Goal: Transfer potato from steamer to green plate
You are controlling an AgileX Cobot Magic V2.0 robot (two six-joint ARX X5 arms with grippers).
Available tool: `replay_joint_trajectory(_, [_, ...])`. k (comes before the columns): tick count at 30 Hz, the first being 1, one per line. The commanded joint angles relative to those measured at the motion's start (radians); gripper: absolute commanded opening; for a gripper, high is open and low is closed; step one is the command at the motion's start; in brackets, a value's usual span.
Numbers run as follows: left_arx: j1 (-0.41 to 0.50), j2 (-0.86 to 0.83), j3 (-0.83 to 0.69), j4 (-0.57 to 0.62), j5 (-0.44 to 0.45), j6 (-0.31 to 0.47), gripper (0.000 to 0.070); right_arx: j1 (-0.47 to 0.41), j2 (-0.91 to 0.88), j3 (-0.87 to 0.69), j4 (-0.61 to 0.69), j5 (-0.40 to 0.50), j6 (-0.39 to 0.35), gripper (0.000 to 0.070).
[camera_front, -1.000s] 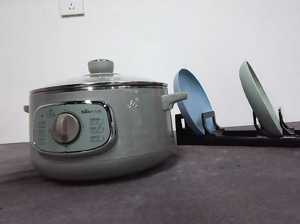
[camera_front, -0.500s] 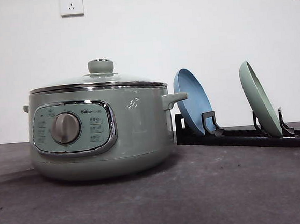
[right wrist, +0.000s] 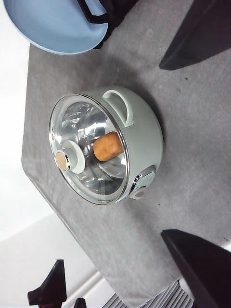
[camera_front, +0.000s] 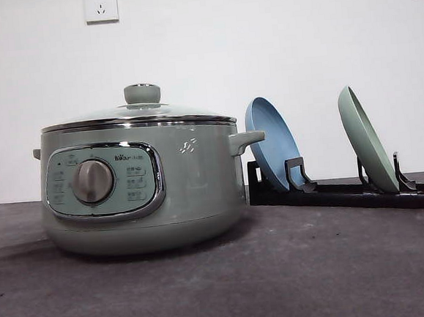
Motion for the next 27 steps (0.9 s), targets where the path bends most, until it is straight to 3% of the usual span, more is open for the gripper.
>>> replay_joint_trajectory(1, [-0.006,0.007,0.026,0.012,0.012,0.012,0.07,0.003,0.014,0.018,0.01,0.004,0.044,0.07])
replay_joint_trajectory(5, [-0.006,0.007,0.026,0.013,0.012,0.012,0.07,0.003,0.066,0.03,0.026,0.024,0.098,0.0695])
replay_joint_trajectory(12, [-0.006,0.007,0.026,0.011,0.012,0.011,0.07,0.0,0.282,0.171,0.026,0.174,0.152,0.0693])
replay_joint_trajectory(19, [-0.006,0.006,0.026,0.019,0.012,0.011,0.07,-0.03,0.562,0.357,0.049,0.237,0.15,0.0693])
replay_joint_trajectory(27, [-0.006,0.006,0.026,0.02,0.012,0.016,0.07,-0.064,0.839,0.479,0.157,0.252,0.161,0.0693])
